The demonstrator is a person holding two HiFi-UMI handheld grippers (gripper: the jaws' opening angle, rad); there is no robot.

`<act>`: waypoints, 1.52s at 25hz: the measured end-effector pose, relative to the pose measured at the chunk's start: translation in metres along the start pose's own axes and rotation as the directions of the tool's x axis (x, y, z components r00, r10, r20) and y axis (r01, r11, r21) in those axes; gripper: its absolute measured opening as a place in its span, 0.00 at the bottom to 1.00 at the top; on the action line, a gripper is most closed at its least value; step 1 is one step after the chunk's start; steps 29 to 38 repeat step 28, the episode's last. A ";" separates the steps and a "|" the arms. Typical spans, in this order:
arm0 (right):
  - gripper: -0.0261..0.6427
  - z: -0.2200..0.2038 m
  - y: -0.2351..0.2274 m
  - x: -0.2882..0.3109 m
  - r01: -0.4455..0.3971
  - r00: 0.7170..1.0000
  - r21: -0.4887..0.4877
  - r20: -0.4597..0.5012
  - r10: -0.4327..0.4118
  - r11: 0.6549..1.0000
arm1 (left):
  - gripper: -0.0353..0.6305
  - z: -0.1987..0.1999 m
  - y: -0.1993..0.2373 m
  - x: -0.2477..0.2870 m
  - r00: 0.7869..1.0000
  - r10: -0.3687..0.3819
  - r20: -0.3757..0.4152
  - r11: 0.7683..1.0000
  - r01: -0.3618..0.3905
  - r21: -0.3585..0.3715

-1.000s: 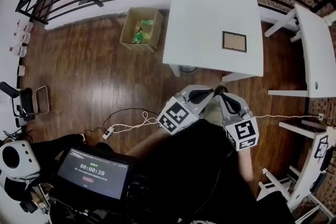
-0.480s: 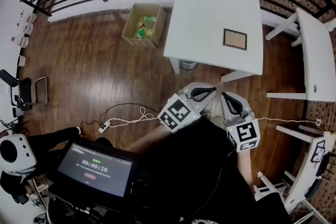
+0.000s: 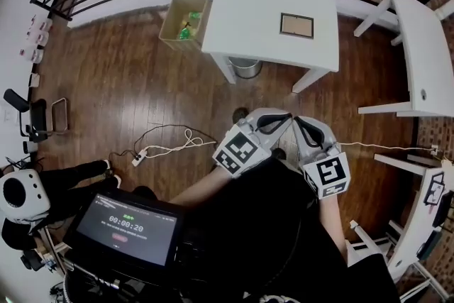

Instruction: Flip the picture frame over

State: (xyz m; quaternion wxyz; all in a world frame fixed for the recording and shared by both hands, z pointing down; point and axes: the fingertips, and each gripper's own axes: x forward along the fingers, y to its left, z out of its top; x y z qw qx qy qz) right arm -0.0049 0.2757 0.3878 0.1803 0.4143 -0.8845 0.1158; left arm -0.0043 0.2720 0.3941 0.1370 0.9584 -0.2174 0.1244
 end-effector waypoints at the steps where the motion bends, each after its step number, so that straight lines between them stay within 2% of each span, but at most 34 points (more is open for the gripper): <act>1: 0.03 -0.005 -0.001 -0.012 0.001 1.000 0.012 0.005 -0.001 1.000 | 0.07 -0.002 -0.013 0.003 1.000 0.001 0.000 1.000 -0.001 -0.002; 7: 0.03 -0.040 0.007 -0.065 -0.013 1.000 0.028 0.003 0.013 1.000 | 0.07 -0.026 -0.080 0.012 1.000 -0.010 -0.013 1.000 0.010 -0.009; 11: 0.03 -0.058 0.011 -0.085 -0.015 1.000 0.039 0.000 0.015 0.999 | 0.07 -0.031 -0.101 0.014 1.000 -0.007 -0.005 1.000 0.007 -0.003; 15: 0.03 -0.056 0.026 -0.102 -0.030 1.000 0.021 0.004 0.029 0.999 | 0.08 -0.026 -0.118 0.001 1.000 0.011 0.010 1.000 -0.011 0.000; 38: 0.03 -0.058 0.037 -0.084 -0.060 0.998 0.006 0.029 0.060 0.998 | 0.08 -0.040 -0.108 -0.011 0.999 0.033 -0.002 0.999 -0.033 0.006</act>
